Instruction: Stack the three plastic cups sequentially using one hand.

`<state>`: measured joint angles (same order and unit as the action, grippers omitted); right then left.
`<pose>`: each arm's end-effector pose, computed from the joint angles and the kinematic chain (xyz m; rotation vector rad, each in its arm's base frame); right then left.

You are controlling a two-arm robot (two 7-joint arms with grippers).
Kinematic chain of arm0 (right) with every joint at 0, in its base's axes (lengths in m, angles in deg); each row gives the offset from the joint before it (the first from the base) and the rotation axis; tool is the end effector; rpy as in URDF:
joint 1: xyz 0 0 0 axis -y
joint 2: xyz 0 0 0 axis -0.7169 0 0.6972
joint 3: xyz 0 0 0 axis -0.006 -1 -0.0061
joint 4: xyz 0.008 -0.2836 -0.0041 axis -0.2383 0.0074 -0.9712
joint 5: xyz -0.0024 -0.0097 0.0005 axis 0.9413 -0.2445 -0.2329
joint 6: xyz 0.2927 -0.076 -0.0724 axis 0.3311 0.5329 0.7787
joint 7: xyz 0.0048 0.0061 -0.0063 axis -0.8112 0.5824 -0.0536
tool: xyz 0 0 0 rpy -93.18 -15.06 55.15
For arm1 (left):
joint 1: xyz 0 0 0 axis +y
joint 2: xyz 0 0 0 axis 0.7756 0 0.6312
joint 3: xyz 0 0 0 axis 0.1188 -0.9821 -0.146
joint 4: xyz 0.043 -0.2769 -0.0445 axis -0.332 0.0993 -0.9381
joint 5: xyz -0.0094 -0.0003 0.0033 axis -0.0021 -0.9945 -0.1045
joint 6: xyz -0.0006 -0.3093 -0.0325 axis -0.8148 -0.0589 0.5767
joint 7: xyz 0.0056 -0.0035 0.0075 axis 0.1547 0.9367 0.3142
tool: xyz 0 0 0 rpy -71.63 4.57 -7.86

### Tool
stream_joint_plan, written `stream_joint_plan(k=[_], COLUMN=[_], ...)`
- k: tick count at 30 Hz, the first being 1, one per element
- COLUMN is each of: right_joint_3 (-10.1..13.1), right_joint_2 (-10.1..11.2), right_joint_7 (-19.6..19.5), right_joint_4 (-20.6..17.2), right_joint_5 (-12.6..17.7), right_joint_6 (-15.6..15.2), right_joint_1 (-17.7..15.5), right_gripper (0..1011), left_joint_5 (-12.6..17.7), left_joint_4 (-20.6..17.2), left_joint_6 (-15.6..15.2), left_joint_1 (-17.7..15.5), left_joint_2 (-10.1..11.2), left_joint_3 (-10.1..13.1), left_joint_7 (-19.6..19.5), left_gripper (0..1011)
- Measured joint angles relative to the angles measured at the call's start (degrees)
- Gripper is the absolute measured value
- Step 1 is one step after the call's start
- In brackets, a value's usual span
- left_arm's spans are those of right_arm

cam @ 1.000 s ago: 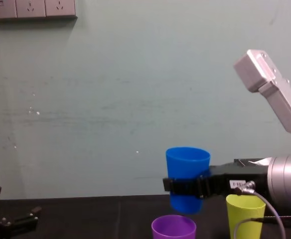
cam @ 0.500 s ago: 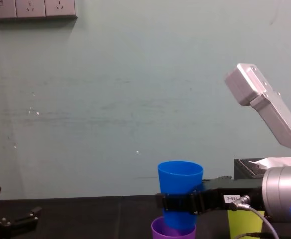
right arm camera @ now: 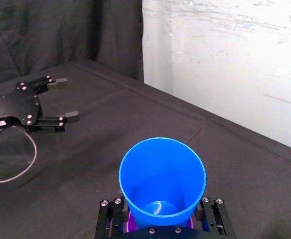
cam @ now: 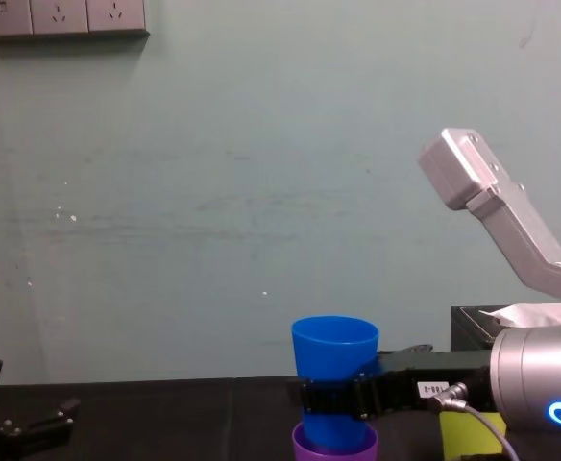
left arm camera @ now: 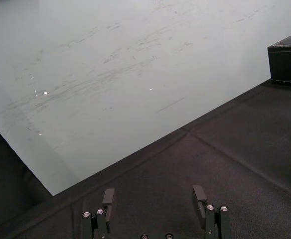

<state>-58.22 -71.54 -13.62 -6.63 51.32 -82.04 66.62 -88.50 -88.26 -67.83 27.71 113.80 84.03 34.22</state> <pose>0.4065 0.0416 -0.2302 -0.2713 0.0679 -0.7871 0.3590 0.0785 -0.2975 0.3047 -0.2851 1.2481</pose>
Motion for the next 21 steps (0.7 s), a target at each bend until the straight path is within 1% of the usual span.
stream_joint_plan(k=[14, 21], right_joint_3=[-0.4, -0.4], right_joint_2=[-0.5, -0.4], right_joint_7=[-0.2, -0.2], right_joint_4=[1.5, 1.5], right_joint_5=[-0.5, -0.5], right_joint_6=[0.3, 0.3], right_joint_1=[0.4, 0.4], right_gripper=[713, 715], left_joint_5=[0.0, 0.0], left_joint_4=[0.0, 0.0], left_joint_6=[0.0, 0.0], left_joint_1=[0.0, 0.0], left_joint_2=[0.0, 0.0], left_joint_3=[0.0, 0.0], left_joint_7=[0.0, 0.0], left_gripper=[1000, 1000])
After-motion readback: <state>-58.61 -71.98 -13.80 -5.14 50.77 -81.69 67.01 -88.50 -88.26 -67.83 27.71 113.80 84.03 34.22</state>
